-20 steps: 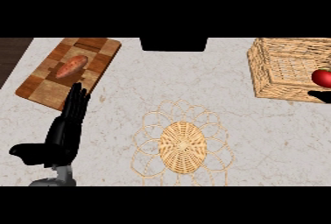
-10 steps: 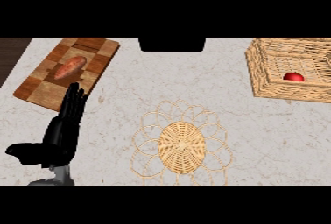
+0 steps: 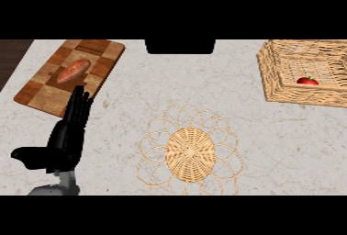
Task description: Pick the tomato from the placemat and place it in the basket
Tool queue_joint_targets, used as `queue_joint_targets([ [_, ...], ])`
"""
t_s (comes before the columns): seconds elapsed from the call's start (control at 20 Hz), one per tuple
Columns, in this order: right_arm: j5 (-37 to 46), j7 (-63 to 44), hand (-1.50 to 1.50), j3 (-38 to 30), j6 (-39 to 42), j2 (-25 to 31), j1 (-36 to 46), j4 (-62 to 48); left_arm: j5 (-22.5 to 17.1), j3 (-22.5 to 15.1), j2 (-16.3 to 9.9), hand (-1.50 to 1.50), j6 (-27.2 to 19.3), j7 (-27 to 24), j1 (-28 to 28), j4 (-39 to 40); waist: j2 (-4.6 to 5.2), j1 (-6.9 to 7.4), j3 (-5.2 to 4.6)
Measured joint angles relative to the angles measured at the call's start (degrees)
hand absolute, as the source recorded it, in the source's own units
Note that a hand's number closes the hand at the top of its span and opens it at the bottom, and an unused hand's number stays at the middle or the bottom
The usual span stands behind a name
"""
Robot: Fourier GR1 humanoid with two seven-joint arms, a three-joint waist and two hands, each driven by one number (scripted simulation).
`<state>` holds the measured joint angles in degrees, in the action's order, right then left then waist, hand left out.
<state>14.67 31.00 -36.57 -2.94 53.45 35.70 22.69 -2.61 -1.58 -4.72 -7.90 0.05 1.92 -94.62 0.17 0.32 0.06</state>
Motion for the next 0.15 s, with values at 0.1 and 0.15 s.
queue_joint_targets([
  [0.1,-1.57,1.66,-1.5,-1.18,3.62,2.0,-0.99,-1.32,-0.14,0.3,-0.15,0.0,0.04,0.68,1.02,-0.13,0.03,0.04,0.01],
  [0.15,-2.4,2.21,-1.5,-1.75,5.41,2.96,-1.59,-1.71,-0.44,0.41,-0.17,0.0,0.28,0.69,0.57,-0.5,0.01,0.04,0.02],
])
